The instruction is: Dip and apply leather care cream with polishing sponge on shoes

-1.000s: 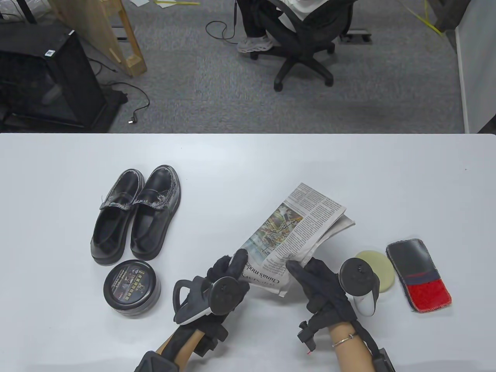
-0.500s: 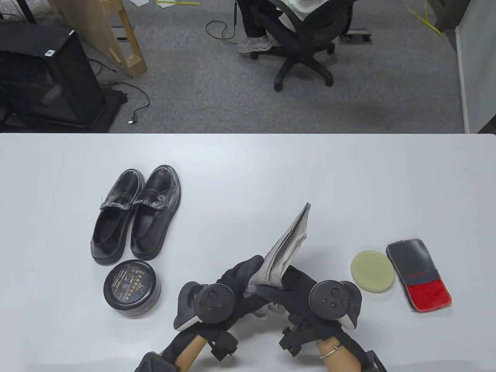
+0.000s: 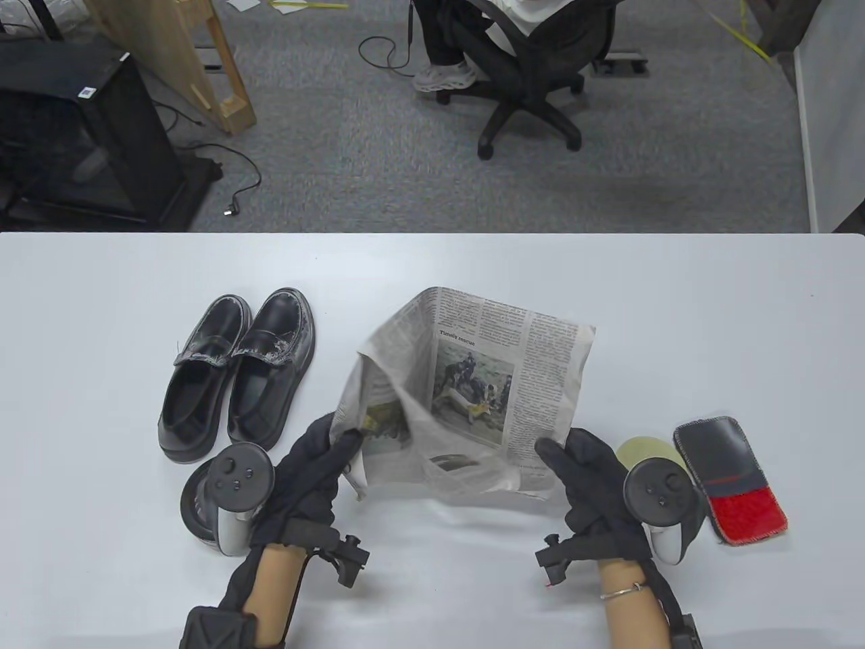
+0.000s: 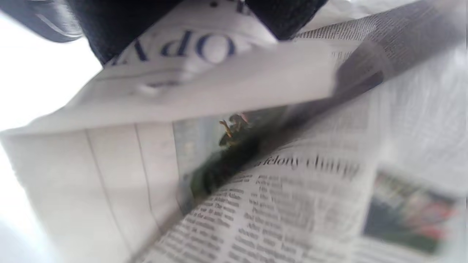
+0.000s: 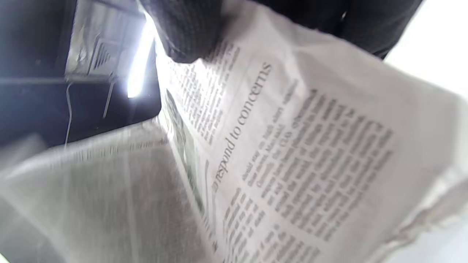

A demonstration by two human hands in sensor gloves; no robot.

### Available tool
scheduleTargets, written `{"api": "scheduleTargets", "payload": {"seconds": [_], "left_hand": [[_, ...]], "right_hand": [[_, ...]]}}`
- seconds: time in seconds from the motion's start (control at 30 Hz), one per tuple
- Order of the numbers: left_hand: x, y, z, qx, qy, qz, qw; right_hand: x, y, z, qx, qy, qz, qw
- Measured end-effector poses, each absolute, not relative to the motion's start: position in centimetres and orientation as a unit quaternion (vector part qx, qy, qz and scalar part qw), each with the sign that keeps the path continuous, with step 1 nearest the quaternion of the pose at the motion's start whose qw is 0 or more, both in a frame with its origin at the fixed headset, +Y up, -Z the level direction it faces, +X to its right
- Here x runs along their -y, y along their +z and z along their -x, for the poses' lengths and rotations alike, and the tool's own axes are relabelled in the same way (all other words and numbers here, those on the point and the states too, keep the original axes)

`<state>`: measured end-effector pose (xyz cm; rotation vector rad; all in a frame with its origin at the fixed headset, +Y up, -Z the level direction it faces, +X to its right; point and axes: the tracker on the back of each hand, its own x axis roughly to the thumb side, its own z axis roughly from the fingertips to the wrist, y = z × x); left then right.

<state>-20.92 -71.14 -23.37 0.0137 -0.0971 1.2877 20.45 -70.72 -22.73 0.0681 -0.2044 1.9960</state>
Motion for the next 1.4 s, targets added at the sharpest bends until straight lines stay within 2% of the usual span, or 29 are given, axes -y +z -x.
{"api": "scheduleTargets", "payload": {"seconds": [0.1,0.27,0.33,0.43,0.5,0.67,0.77,0.87,0.97,1.1,1.23,1.4], "left_hand": [[72.3,-23.7,21.6,0.018,0.634,0.01,0.773],[72.4,-23.9,21.3,0.027,0.608,0.017,0.793],[72.4,-23.9,21.1,0.029,0.601,0.021,0.798],[72.3,-23.9,21.1,0.021,0.554,0.012,0.832],[72.1,-23.9,21.0,0.016,0.525,0.006,0.851],[71.7,-23.8,21.8,-0.022,0.444,-0.016,0.896],[71.4,-24.0,21.7,-0.024,0.395,0.002,0.918],[71.4,-24.3,20.9,-0.007,0.323,0.044,0.945],[71.8,-24.6,20.2,0.03,0.276,0.117,0.953],[72.8,-24.1,19.7,0.067,0.208,0.19,0.957],[73.9,-23.5,19.3,0.097,0.183,0.235,0.95],[75.4,-23.6,18.4,0.101,0.2,0.257,0.94]], "right_hand": [[70.6,-22.6,-21.2,0.125,0.859,0.009,0.497],[70.6,-22.4,-21.5,0.171,0.877,0.076,0.442],[70.4,-22.5,-21.5,0.183,0.902,0.077,0.383],[69.7,-22.5,-21.3,0.176,0.945,0.054,0.269],[69.2,-22.5,-21.4,0.173,0.955,0.049,0.236],[68.3,-22.0,-23.2,0.2,0.94,0.078,0.265],[68.0,-22.4,-23.9,0.159,0.902,0.018,0.401],[67.6,-23.3,-23.6,0.101,0.766,-0.056,0.632],[67.0,-24.6,-23.0,0.078,0.713,-0.071,0.693],[66.9,-27.1,-21.7,0.072,0.735,-0.05,0.673],[68.2,-29.7,-19.4,0.013,0.767,-0.052,0.64],[71.4,-32.6,-16.1,-0.034,0.895,-0.024,0.444]]}}
